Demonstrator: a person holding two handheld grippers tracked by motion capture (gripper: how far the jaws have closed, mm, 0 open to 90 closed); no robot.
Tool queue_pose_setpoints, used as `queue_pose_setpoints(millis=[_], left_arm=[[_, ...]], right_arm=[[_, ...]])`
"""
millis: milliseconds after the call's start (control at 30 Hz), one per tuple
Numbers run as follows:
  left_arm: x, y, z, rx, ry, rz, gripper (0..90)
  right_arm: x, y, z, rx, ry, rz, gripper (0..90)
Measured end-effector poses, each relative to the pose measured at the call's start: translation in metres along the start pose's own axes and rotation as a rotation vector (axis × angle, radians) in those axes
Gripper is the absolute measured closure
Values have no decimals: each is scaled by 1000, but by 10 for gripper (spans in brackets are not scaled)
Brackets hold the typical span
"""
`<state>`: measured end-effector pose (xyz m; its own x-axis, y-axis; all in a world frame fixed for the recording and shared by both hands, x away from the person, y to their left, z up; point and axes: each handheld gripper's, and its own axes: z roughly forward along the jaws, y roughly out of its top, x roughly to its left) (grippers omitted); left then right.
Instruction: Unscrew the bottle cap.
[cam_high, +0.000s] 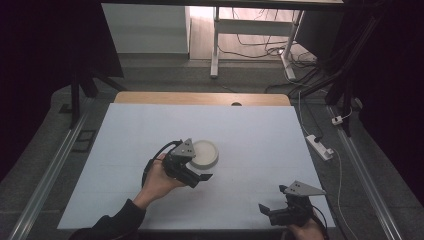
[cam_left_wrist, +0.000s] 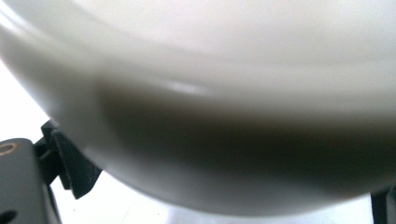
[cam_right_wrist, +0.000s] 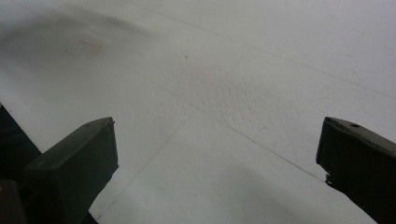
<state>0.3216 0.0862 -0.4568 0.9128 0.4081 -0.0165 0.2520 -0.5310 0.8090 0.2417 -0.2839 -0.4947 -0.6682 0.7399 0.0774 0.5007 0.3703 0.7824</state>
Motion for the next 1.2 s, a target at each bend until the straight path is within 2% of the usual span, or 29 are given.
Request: queue_pose_setpoints(millis=[100,433,567,1000,1200], left_arm=[[0,0,0,-3,1,-5,75],[0,-1,-1,-7,8,-5,76],[0,-1,-2,-11,9,-6,75],[0,0,-3,-5,5,0,76],[-1,0,-3,-3,2,-2,76]], right_arm=[[3,3,-1,-12,15,-13,0],[18,20,1,-64,121,-35,0],[21,25,6,-74,134,-60,0],[31,51,15,-130,190,-86,0],[35,65,18,-146,194,-102,0]])
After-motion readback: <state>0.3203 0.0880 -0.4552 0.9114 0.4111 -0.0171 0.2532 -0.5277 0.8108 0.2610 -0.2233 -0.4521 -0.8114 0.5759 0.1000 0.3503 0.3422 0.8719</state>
